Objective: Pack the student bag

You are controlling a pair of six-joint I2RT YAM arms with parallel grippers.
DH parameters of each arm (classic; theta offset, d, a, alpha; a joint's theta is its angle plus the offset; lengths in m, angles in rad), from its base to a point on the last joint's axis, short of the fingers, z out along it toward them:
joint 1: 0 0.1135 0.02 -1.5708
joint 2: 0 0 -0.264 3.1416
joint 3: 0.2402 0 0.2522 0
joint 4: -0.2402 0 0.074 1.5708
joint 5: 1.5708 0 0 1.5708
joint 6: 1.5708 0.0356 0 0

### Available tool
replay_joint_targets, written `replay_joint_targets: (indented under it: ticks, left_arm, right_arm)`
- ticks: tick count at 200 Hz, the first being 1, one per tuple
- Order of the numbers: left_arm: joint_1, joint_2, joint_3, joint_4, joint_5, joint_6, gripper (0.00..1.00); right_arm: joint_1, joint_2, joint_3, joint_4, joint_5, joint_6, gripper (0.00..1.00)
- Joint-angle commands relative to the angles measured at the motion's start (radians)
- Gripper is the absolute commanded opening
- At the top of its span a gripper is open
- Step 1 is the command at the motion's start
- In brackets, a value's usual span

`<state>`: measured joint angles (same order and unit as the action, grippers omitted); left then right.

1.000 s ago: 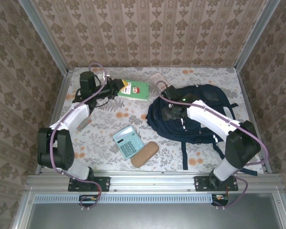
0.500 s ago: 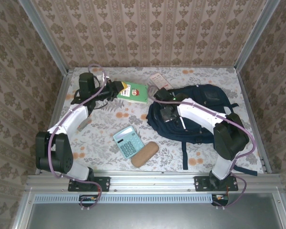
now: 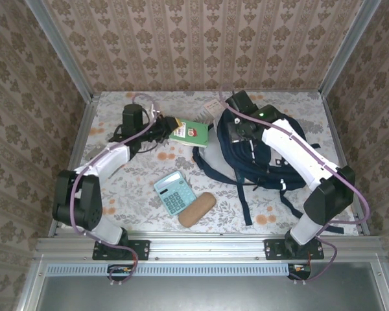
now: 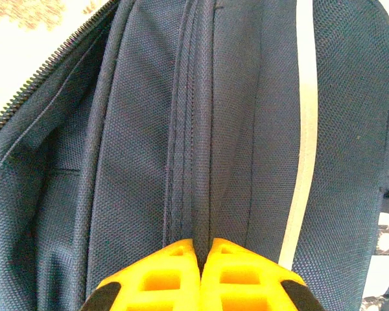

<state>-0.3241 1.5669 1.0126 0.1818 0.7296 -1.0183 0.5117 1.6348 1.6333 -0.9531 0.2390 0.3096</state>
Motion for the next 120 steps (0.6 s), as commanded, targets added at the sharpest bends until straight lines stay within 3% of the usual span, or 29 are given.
replay_joint_targets:
  ticks: [1, 64, 120]
  left_arm:
    - [-0.059, 0.063, 0.008, 0.085, -0.079, -0.034, 0.00]
    - [-0.285, 0.306, 0.120, 0.312, -0.213, -0.184, 0.00]
    - [-0.423, 0.376, 0.218, 0.320, -0.329, -0.189, 0.00]
  right_arm:
    - [-0.013, -0.055, 0.082, 0.016, -0.088, -0.006, 0.00]
    - [-0.089, -0.064, 0.145, 0.038, -0.244, 0.071, 0.00]
    - [-0.131, -0.087, 0.109, 0.062, -0.309, 0.114, 0.00]
